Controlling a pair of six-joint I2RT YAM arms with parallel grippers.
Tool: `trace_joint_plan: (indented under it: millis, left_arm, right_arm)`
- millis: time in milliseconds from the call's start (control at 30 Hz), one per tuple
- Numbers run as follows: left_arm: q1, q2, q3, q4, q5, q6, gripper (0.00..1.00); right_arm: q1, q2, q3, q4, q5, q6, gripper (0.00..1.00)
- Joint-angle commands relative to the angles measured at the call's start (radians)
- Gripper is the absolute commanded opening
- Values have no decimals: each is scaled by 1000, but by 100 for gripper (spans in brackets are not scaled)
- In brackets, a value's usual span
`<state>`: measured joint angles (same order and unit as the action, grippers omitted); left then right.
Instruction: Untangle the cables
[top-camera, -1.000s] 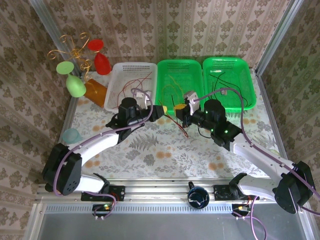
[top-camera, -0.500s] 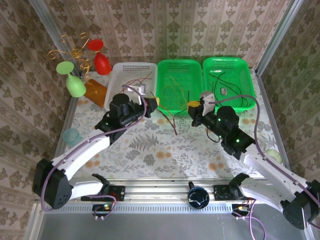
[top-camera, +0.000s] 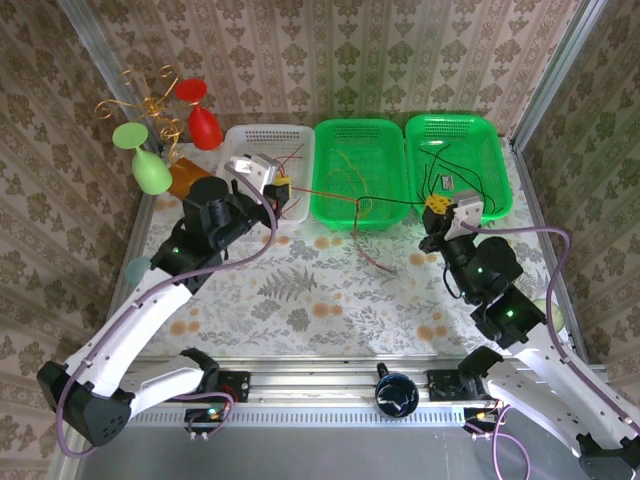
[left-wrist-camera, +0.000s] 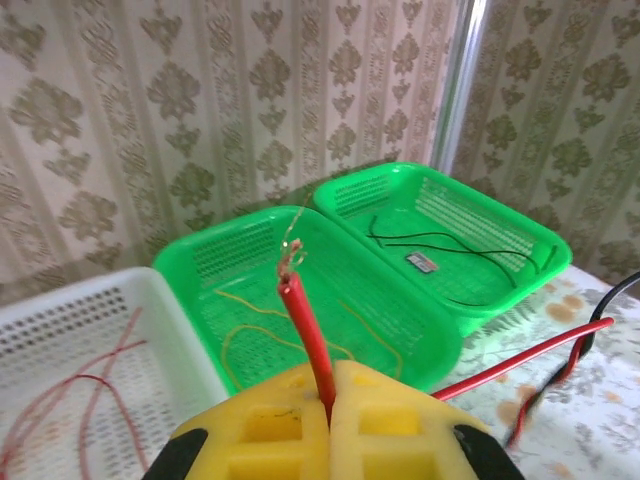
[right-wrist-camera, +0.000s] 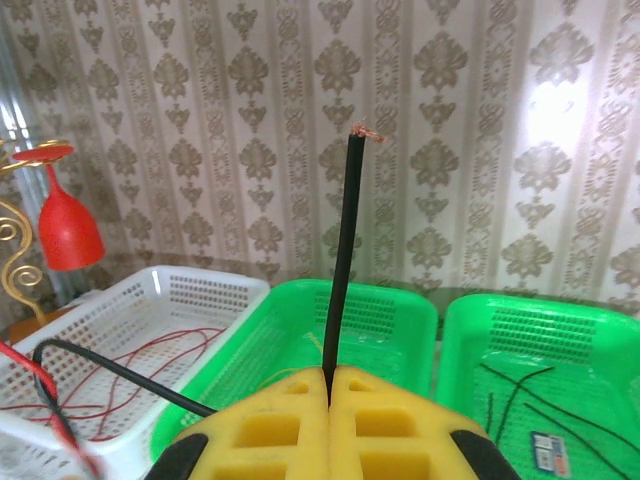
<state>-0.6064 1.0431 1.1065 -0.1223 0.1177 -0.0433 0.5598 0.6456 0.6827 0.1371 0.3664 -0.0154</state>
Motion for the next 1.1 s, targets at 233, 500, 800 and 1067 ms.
trace_joint_plan:
  millis: [233,500,800,1067]
  left_arm:
    - [101,-50,92,-131,-187,141,0]
    - [234,-115,49,-131,-288,110,0]
    - [330,-147,26,-161,-311,93,0]
    - [359,-161,-13,-146,-212,24,0]
  right_arm:
    - [-33,-96,46,-22,206,-180,0]
    - [-101,-176,60,-57,275,-245,0]
    - [-161,-229,65,-49,395,-299,0]
    - [-192,-241,70,-93,361,-255,0]
